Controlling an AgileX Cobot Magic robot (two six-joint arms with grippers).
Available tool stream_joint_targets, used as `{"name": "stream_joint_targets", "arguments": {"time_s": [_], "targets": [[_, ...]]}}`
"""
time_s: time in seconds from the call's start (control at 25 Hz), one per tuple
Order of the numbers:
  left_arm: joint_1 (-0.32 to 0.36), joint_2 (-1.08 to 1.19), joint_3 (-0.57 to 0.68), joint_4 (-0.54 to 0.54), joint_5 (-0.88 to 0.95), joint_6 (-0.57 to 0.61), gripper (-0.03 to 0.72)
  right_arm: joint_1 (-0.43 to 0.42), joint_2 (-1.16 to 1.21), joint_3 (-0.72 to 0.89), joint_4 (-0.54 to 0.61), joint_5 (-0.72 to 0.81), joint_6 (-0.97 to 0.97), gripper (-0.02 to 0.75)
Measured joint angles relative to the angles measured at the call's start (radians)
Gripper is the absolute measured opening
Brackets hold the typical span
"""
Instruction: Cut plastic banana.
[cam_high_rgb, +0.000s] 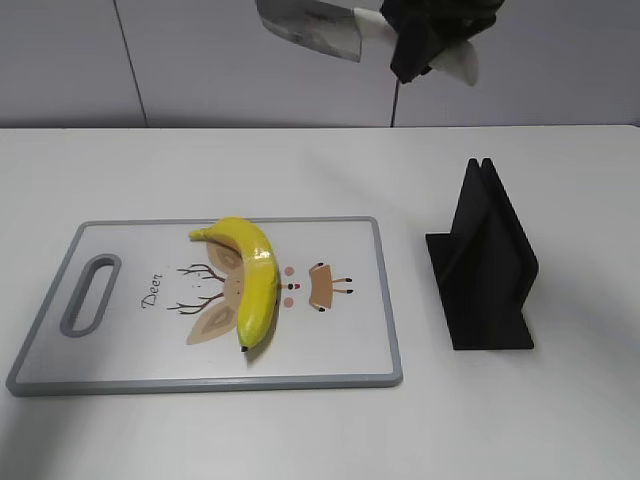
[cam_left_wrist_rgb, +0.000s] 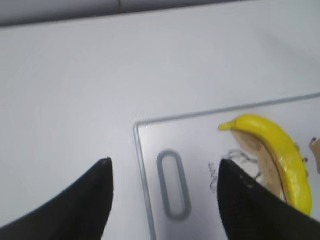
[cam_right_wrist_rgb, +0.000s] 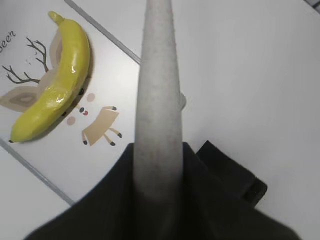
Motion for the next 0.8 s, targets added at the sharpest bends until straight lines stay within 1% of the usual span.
{"name": "stream_joint_targets", "arguments": {"time_s": [0.08,0.12,0.32,0.44,0.52,0.72,0.8], "targets": [[0.031,0.0,-0.001,0.014,0.103,-0.021,0.619,0.0,-0.005,0.0,-0.002,0.017,0.076,0.162],[0.043,-0.005,0.005,0.023,0.124,-0.028,0.617,0.0,-0.01,0.0,-0.006,0.022,0.117,0.162],[0.06,-0.133,0.112,0.067,0.145,-0.039,0.607,0.0,-0.074,0.028,-0.013,0.03,0.258,0.162],[0.061,-0.258,0.218,0.087,0.147,-0.04,0.604,0.0,-0.143,0.072,-0.024,0.03,0.302,0.162],[0.061,-0.357,0.289,0.09,0.122,-0.04,0.602,0.0,-0.194,0.113,-0.05,0.031,0.339,0.162],[0.061,-0.613,0.483,0.096,0.03,-0.04,0.597,0.0,-0.298,0.221,-0.189,0.031,0.452,0.162],[0.061,-0.709,0.561,0.095,0.003,-0.04,0.595,0.0,-0.332,0.27,-0.227,0.031,0.486,0.162]]}}
